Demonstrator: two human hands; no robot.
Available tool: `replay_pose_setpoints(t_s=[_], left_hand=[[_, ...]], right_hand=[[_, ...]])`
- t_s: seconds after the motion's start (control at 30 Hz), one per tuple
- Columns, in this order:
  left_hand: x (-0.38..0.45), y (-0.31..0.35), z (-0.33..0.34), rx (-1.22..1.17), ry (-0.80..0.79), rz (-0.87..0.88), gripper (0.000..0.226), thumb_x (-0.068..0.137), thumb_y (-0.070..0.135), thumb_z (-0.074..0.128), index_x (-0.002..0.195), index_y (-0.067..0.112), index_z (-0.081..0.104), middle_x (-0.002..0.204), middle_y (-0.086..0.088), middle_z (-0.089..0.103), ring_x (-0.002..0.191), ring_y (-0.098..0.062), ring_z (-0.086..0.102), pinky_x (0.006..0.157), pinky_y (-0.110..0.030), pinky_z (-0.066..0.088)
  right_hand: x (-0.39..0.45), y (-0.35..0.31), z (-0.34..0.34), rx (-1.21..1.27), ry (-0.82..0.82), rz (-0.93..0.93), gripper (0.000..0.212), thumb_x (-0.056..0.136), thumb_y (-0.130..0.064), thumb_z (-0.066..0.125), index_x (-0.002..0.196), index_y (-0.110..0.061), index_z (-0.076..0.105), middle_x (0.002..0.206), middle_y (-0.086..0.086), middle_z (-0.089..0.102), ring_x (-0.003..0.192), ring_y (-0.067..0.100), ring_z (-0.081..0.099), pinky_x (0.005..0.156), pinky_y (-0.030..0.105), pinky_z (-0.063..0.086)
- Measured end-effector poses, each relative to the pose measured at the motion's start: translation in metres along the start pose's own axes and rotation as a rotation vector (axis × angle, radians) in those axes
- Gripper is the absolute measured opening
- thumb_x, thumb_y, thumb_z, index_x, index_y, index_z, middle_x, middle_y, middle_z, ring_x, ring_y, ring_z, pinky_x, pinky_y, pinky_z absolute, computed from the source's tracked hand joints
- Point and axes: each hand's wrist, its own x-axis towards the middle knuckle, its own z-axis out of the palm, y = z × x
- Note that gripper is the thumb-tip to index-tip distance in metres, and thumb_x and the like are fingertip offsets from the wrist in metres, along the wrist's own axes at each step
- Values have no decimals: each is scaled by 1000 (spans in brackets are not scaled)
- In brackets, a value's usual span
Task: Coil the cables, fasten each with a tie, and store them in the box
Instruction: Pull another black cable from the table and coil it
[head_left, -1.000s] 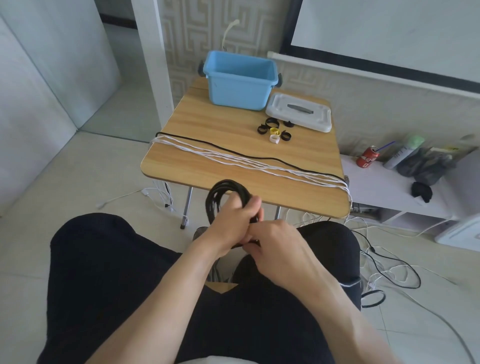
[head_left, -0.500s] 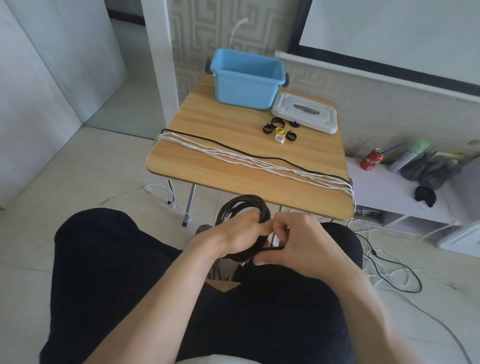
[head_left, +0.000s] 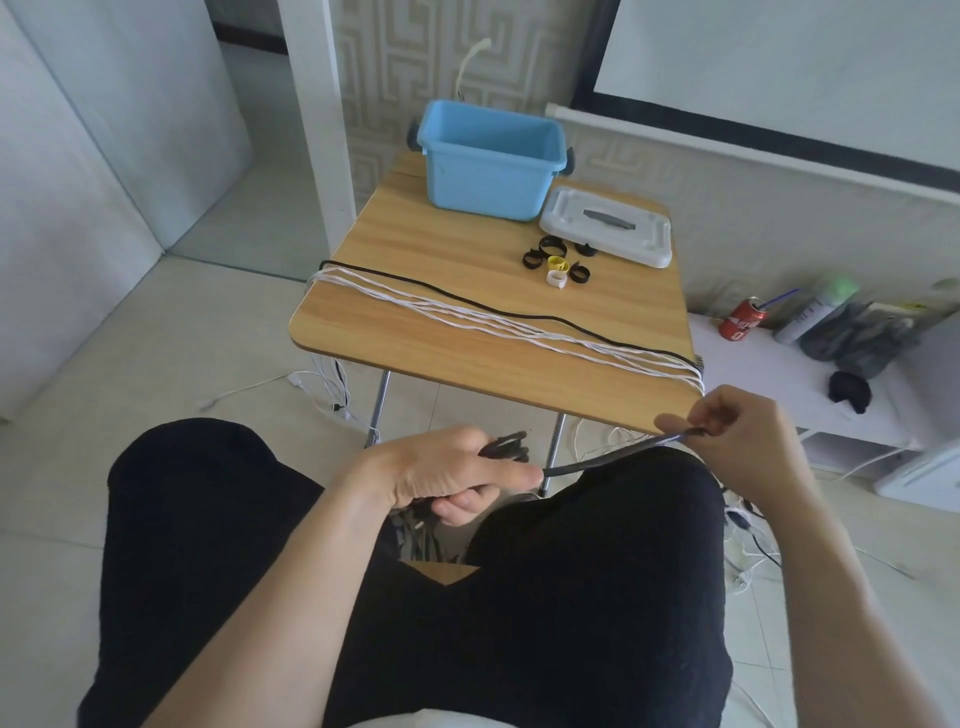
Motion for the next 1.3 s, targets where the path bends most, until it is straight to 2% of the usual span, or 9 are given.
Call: replay_pose_setpoints(t_s=[0.17, 0.3, 0.4, 0.53, 0.63, 0.73, 0.9, 1.07, 1.3], left_hand=[[1, -6, -2, -343, -76, 130, 35, 95, 41, 56, 73, 15, 47, 42, 5, 31, 32, -8, 23, 38, -19, 23], [-4, -16, -7, -577, -222, 227, 36, 93, 43, 65, 74, 17, 49, 42, 10, 37, 32, -5, 26, 38, -22, 19], [-4, -18, -9, -559, -328, 304, 36, 97, 36, 61, 71, 17, 46, 43, 8, 32, 31, -7, 29, 38, -21, 24], [3, -16, -6, -768, -487, 301, 29, 103, 29, 47, 78, 16, 50, 45, 7, 34, 35, -9, 56, 41, -22, 47], [7, -15, -8, -1013, -570, 419, 28, 105, 28, 43, 81, 13, 50, 44, 5, 35, 30, -14, 46, 47, -31, 56], [8, -11, -11, -1245, -366, 550, 33, 104, 30, 44, 77, 12, 51, 42, 6, 34, 29, -12, 32, 40, -25, 46], [10, -15, -16, -1569, 404, 548, 37, 100, 37, 51, 68, 20, 48, 42, 9, 32, 29, -5, 31, 35, -18, 36], [26, -17, -8, -1627, 598, 493, 35, 99, 42, 55, 75, 18, 45, 56, 9, 37, 39, -9, 38, 47, -24, 46], [26, 3, -4, -1457, 683, 618, 35, 105, 43, 43, 85, 14, 43, 66, 2, 43, 53, -14, 46, 76, -34, 48]], right_hand=[[-15, -34, 27, 41, -159, -178, 18, 79, -29, 85, 76, -23, 68, 72, -8, 67, 66, 8, 59, 62, 22, 45], [-25, -50, 30, 333, -397, -362, 28, 78, -40, 84, 79, -14, 73, 57, 6, 53, 53, 9, 42, 53, 20, 34], [-29, -57, 36, 477, -284, -383, 43, 75, -63, 77, 71, -21, 71, 58, 15, 54, 54, 11, 44, 51, 21, 35], [-29, -70, 46, 429, -102, -299, 36, 81, -54, 73, 71, -19, 73, 55, -11, 57, 53, 2, 45, 52, 13, 35], [-30, -70, 52, 330, -169, -268, 40, 91, -52, 57, 78, -18, 73, 55, 5, 51, 52, 9, 40, 49, 22, 31], [-33, -54, 57, 226, -203, -246, 32, 104, -38, 48, 85, -24, 70, 59, 6, 52, 50, 9, 41, 49, 21, 33], [-42, -25, 64, 1, -290, -224, 25, 103, -29, 54, 85, -24, 71, 58, -7, 56, 49, 9, 45, 52, 26, 38], [-51, -33, 71, -231, -362, -315, 34, 103, -34, 54, 72, -22, 62, 57, -10, 54, 56, 11, 50, 54, 20, 38], [-62, -54, 72, -383, -538, -368, 18, 99, -29, 52, 97, -24, 69, 78, -8, 59, 72, 16, 56, 64, 28, 43]])
